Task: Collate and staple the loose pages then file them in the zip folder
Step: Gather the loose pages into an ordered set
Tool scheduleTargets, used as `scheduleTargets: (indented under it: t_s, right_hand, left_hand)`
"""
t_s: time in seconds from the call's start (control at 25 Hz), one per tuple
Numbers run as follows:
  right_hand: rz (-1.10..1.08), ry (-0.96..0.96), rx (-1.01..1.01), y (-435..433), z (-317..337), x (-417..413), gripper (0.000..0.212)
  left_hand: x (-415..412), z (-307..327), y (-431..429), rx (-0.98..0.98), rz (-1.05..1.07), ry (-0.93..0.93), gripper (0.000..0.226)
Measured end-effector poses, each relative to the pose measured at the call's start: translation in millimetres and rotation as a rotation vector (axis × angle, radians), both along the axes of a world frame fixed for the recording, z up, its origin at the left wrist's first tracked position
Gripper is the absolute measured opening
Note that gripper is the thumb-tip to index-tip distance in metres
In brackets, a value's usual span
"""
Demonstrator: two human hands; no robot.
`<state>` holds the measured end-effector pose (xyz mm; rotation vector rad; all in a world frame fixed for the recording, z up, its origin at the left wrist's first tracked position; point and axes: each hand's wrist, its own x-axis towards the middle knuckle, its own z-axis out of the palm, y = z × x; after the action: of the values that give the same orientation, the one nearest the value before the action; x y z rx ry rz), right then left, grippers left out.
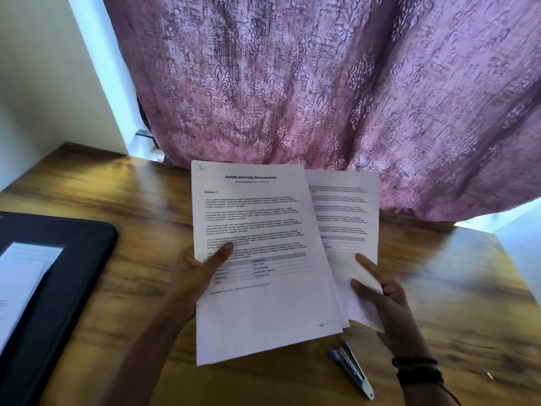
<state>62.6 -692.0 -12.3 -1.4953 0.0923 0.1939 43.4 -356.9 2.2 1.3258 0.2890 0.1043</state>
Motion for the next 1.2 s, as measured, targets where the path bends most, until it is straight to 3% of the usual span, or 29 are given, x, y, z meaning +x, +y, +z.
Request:
scheduleTargets:
  t_s: [0.12, 0.24, 0.36, 0.44, 0.6, 0.8, 0.92, 1.0, 1.12, 1.2]
  right_hand:
    - [0.038, 0.061, 0.126, -1, 2, -8, 0.073]
    - [0.026, 0.119, 0.189, 8, 10, -15, 0.048]
    - [0.103, 0.183, 0.231, 18, 15, -20, 0.043]
    - [0.123, 0.145, 0.175, 24, 19, -23, 0.040]
    - [0.075, 0.055, 0.100, 33, 27, -19, 0.054]
    - [0.209, 0.050, -0.061, 42, 19, -20, 0.037]
    - [0.218, 0.082, -0.039, 49, 13, -25, 0.035]
    - [0.178, 0.148, 0.055, 51, 7, -29, 0.036]
    - [-0.028, 0.332, 0.473, 52, -2, -32, 0.044]
    - [-0.092, 0.343, 0.540, 60, -4, -35, 0.042]
  left_hand:
    - [1, -2, -6, -0.020, -0.022, 0.071, 0.039]
    - [3, -3, -8, -0.027, -0.113, 0.171, 0.063]
    - [4, 0, -15, -0.045, -0.138, 0.188, 0.072]
    - [5, 2, -20, -0.022, -0.113, 0.180, 0.060]
    - [5, 9, -28, 0.030, -0.065, 0.085, 0.024]
    - [4, 16, -32, 0.042, -0.010, -0.043, 0.013]
    - [4, 12, -33, -0.012, 0.071, -0.030, 0.017]
    - [4, 5, -34, -0.098, 0.149, 0.010, 0.021]
    - [6, -7, -38, -0.249, 0.281, 0.080, 0.027]
    - [4, -11, -48, -0.319, 0.325, 0.152, 0.026]
